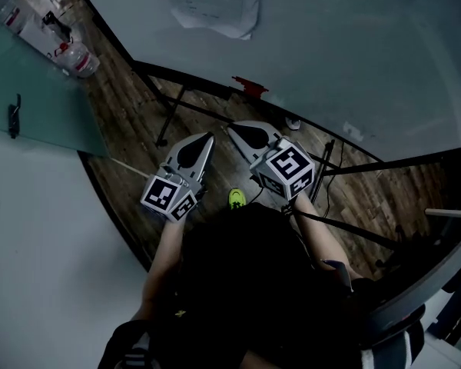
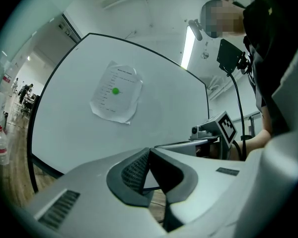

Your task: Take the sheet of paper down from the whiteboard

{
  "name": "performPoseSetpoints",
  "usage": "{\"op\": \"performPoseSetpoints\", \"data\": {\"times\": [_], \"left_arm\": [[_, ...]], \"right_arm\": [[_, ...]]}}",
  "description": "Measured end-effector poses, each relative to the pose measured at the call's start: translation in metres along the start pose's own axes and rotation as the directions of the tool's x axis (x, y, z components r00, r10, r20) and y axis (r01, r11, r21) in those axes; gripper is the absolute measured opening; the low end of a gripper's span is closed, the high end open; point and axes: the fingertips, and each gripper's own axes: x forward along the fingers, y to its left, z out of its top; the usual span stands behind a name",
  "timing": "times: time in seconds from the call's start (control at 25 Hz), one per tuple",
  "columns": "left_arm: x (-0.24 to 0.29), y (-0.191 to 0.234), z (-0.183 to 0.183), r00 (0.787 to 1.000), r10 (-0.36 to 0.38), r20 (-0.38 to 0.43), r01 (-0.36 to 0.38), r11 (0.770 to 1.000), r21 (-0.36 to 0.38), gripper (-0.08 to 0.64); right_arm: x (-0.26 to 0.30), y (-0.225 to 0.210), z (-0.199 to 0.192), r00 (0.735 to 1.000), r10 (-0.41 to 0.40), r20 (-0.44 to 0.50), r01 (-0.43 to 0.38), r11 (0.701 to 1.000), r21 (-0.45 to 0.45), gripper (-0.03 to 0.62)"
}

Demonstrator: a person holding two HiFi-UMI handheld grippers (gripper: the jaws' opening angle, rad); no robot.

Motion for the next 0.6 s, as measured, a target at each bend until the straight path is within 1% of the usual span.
{"op": "performPoseSetpoints", "data": {"times": [0.2,0.4,0.6], "left_arm": [[0.017,0.008,0.007,1.000,0.006,0.013,-0.006,1.000,0.016,0.023],[0.026,0.014,0.017,1.000,0.000,0.015,-0.001,0.999,0.047,0.023],[0.038,0.024,0.031,0.999,-0.015,0.035,0.013,0.998,0.069,0.023]], "right_arm": [[0.007,-0.018,0.013,1.000,-0.002,0.027,0.002,1.000,-0.015,0.021],[0.013,-0.023,0.025,0.999,0.007,0.034,-0.006,0.999,-0.032,0.021],[0.021,-0.034,0.038,0.999,-0.010,0.044,0.012,0.999,-0.047,0.021]]}}
